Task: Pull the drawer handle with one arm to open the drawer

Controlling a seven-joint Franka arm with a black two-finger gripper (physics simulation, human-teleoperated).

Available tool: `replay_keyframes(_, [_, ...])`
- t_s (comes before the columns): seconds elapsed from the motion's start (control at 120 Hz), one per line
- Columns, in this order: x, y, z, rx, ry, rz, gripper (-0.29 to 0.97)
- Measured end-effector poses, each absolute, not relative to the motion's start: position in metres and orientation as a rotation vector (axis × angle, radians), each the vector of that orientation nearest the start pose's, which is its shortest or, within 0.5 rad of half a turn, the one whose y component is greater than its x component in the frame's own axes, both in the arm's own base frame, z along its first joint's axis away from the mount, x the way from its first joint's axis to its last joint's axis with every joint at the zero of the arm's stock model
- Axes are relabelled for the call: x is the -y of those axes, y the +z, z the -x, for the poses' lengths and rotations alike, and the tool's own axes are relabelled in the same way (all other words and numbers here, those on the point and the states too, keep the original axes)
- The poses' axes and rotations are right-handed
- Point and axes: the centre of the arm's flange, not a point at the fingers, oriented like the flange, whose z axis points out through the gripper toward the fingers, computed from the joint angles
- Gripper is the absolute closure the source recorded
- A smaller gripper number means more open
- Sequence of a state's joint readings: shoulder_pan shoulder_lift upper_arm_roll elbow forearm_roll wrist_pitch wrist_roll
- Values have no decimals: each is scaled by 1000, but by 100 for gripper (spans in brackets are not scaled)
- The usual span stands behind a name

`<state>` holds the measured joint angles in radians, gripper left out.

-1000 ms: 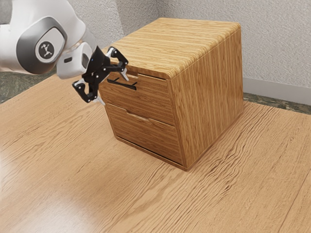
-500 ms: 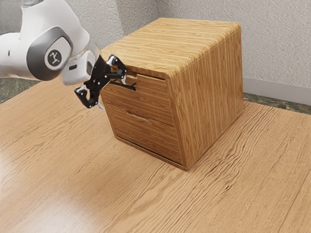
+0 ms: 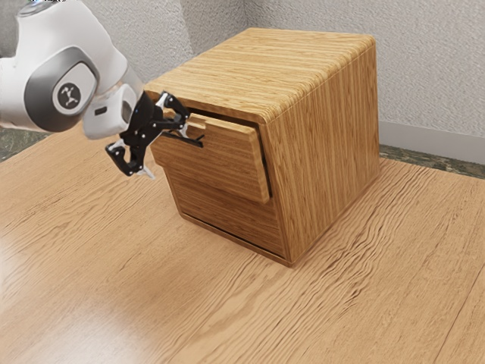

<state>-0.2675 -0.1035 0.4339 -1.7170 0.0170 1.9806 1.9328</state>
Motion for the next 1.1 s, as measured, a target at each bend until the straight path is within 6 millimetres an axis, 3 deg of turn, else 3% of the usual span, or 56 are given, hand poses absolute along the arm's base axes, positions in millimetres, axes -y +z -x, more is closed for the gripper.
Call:
replay_keyframes(0.158, [-105, 646, -543, -2198, -298, 1799, 1])
replay_keyframes(0.45, [-115, 648, -525, -2202, -326, 1801, 12])
replay_keyframes(0.567, [-113, 655, -521, -2205, -355, 1784, 29])
replay_keyframes(0.675, [-112, 669, -520, -2188, -382, 1761, 54])
replay_keyframes(0.825, [-96, 682, -524, -2189, -419, 1711, 31])
replay_keyframes(0.942, [-95, 672, -526, -2199, -410, 1714, 16])
replay_keyframes(1.1, [-94, 660, -519, -2224, -409, 1715, 6])
